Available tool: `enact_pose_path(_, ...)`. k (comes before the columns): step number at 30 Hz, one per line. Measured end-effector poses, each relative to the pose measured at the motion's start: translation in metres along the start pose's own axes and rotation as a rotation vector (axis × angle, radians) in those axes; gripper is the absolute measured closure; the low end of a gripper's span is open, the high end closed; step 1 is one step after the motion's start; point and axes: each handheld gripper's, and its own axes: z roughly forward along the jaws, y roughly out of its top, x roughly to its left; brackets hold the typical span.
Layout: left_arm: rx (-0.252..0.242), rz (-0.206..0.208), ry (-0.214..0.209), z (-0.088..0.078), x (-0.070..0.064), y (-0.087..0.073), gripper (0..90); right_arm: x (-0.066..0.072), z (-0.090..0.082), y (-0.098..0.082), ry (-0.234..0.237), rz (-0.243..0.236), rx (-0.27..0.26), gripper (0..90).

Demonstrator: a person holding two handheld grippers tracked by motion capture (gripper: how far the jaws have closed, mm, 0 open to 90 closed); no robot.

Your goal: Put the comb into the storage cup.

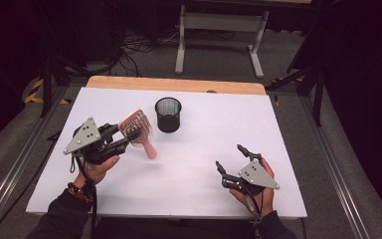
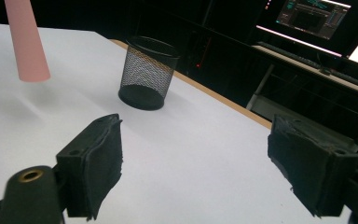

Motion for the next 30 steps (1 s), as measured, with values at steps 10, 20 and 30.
enact_pose_path(10, -0.007, 0.009, 0.015, 0.001, 0.006, 0.006, 63.8, -0.011, -0.011, -0.014, -0.006, 0.05, 0.026, 17.2)
enact_pose_path(20, -0.02, 0.006, 0.051, 0.007, 0.023, 0.018, 63.8, -0.009, -0.011, -0.018, 0.003, 0.042, 0.048, 12.8)
enact_pose_path(30, -0.025, 0.025, 0.075, 0.022, 0.038, 0.042, 63.9, -0.007, -0.009, -0.017, 0.004, 0.034, 0.052, 10.7)
